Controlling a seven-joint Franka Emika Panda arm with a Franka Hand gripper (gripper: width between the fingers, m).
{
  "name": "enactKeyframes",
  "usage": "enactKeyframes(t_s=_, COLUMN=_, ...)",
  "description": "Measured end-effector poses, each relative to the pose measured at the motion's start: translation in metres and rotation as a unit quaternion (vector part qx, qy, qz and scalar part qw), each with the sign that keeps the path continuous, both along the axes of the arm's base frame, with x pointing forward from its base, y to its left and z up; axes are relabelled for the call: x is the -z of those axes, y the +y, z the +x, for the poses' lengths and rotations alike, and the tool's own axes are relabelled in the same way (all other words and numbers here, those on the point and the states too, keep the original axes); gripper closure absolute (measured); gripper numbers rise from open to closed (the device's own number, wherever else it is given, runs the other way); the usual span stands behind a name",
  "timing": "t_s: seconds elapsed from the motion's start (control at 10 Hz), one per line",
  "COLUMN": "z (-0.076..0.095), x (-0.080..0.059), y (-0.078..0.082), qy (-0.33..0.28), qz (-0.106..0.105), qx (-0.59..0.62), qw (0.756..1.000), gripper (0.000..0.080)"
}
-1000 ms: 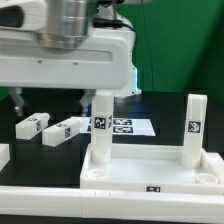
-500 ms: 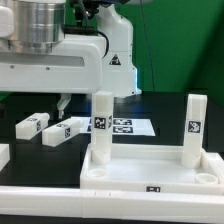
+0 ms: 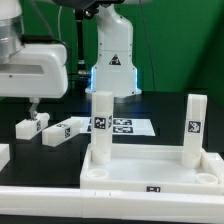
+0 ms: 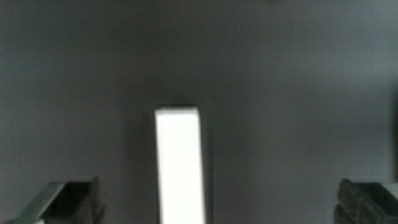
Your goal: Assemble desk
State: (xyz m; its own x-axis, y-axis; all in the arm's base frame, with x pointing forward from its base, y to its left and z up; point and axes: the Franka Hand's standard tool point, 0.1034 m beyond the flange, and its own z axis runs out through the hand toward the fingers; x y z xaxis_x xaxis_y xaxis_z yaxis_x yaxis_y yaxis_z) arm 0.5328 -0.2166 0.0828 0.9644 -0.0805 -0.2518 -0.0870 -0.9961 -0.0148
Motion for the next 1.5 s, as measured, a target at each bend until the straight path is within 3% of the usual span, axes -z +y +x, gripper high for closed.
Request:
enactKeyframes(t_s=0.4, z=-0.001, x=0.003, y=0.0, qy=-0.006, qz=-0.005, qx=-0.002, qw=1.0, gripper=0.015)
enactKeyframes(t_s=0.6, z=-0.019, x=0.01, y=-0.005, qy=0.03, qz=0.025, qx=0.099, qw=0.994, gripper=0.015)
enactKeyframes(t_s=0.8, z=-0.046, x=0.026, y=0.013, qy=0.059, qz=0.032, qx=0.143, qw=0.987, gripper=0.015)
enactKeyframes(t_s=1.0, z=-0.046, x=0.025, y=0.024, qy=0.068, qz=0.032, qx=0.147, qw=0.986, gripper=0.015)
enactKeyframes(t_s=1.2, z=-0.049, x=0.028, y=0.023, qy=0.08, qz=0.035, qx=0.149, qw=0.985, gripper=0.015)
enactKeyframes(t_s=1.5, z=-0.064, x=0.029, y=0.036, qy=0.168, qz=0.069, qx=0.147, qw=0.972, gripper=0.015)
